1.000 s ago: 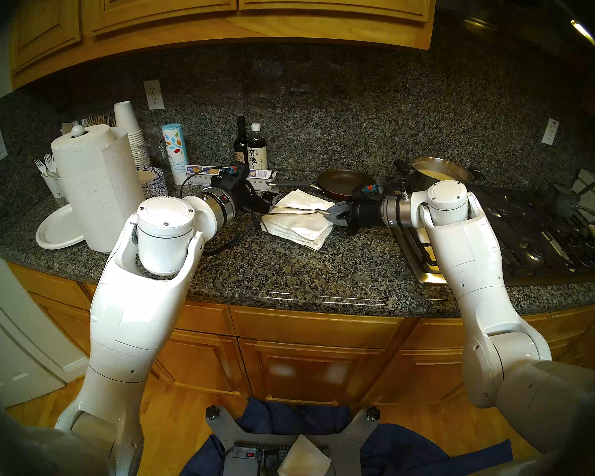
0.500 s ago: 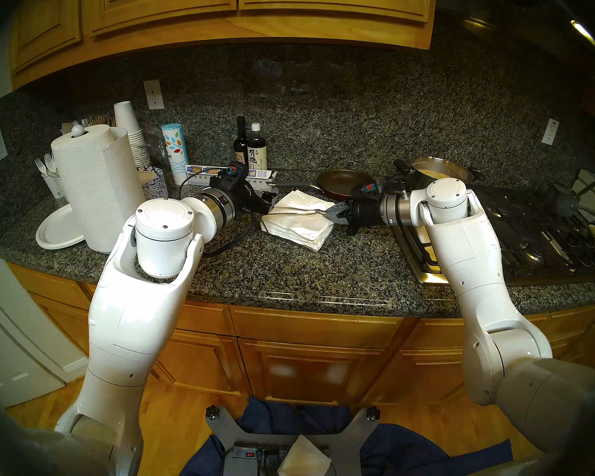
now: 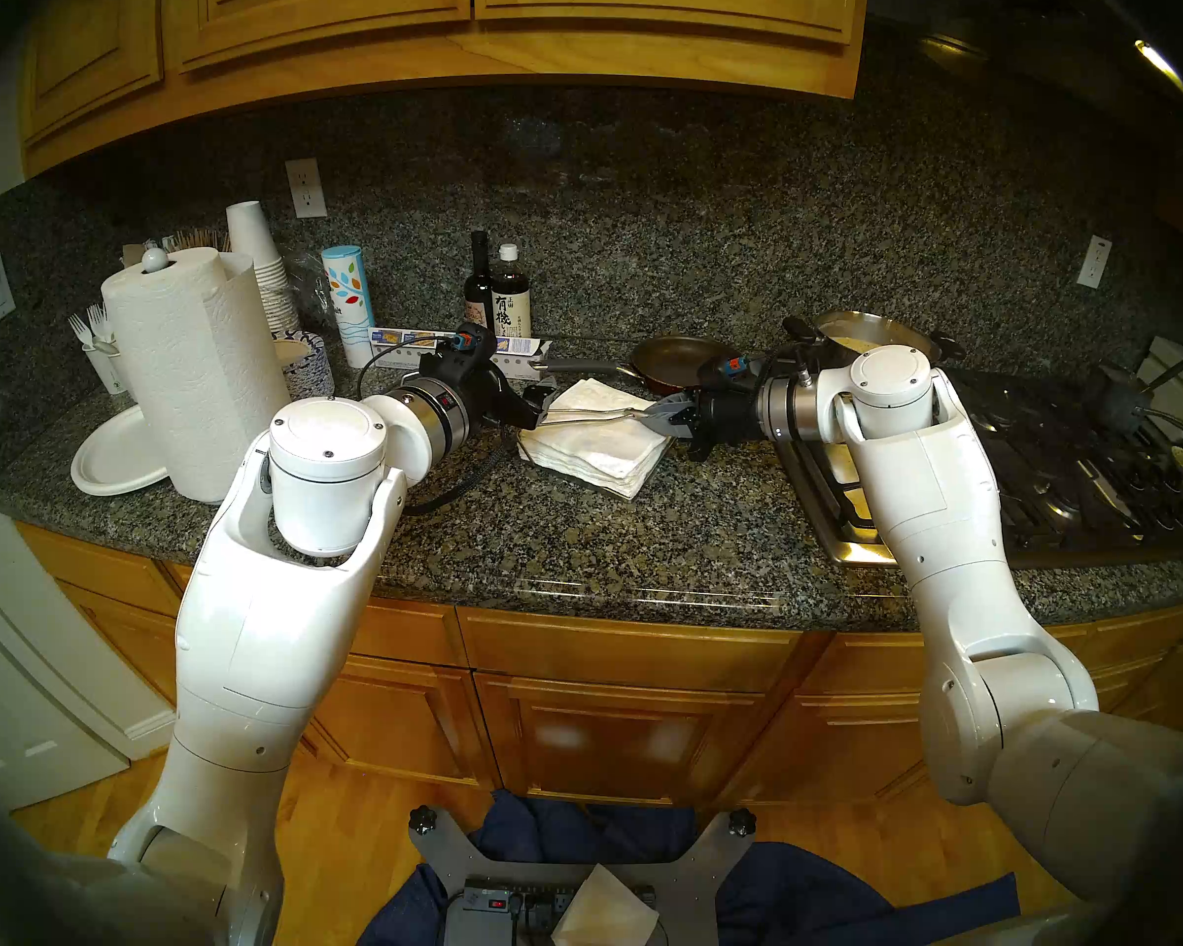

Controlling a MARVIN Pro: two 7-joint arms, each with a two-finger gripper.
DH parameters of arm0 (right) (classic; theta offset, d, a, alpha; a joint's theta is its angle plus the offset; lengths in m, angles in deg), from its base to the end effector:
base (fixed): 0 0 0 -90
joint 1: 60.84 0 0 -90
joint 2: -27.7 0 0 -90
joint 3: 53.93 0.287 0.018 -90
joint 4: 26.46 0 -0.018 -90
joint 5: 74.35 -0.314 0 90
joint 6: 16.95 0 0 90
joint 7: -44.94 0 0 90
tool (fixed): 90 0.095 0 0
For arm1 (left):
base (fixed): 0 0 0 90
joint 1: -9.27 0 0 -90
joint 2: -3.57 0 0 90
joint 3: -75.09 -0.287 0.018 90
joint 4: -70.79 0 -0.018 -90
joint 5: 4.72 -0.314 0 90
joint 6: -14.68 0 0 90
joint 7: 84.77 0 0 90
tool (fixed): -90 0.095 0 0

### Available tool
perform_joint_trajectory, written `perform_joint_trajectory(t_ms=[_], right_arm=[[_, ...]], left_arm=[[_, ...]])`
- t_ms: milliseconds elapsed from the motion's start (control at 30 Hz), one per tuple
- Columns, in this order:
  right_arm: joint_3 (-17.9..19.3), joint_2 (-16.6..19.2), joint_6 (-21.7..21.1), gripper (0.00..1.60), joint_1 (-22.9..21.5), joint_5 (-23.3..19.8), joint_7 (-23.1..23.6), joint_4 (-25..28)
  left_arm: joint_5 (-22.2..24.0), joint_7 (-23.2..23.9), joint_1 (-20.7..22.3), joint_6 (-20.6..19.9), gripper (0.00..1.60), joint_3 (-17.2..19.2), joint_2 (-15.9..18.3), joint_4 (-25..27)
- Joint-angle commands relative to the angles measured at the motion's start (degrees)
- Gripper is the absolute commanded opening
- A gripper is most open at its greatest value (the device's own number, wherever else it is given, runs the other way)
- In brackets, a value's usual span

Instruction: Take napkin out of napkin holder

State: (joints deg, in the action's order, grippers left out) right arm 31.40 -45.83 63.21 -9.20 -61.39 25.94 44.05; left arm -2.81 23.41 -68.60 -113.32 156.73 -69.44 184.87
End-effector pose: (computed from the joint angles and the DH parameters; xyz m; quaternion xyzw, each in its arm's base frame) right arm 0.5344 -0.0174 -0.1593 -0.6468 -0.5251 -0.5222 0.1820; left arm 0.4266 -0.0280 -0.1268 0.7205 -0.2422 0.6483 0.0439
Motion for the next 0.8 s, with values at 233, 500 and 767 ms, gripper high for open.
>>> perform_joint_trajectory(t_ms=[233,500,767], right_arm=[[0.74,-1.17,0.41,0.47,-3.93,-0.94,-0.21,5.43],[0.52,-2.12,0.79,0.46,-5.09,-0.87,-0.17,6.38],[0.12,-3.09,1.19,0.47,-5.83,-0.94,0.29,7.29]], left_arm=[[0.35,2.45,2.74,-0.03,1.60,-1.90,0.37,0.33],[-0.10,2.85,3.55,0.02,1.60,-3.65,0.17,-0.90],[-2.26,0.72,5.25,0.21,1.60,-5.60,-1.00,-2.34]])
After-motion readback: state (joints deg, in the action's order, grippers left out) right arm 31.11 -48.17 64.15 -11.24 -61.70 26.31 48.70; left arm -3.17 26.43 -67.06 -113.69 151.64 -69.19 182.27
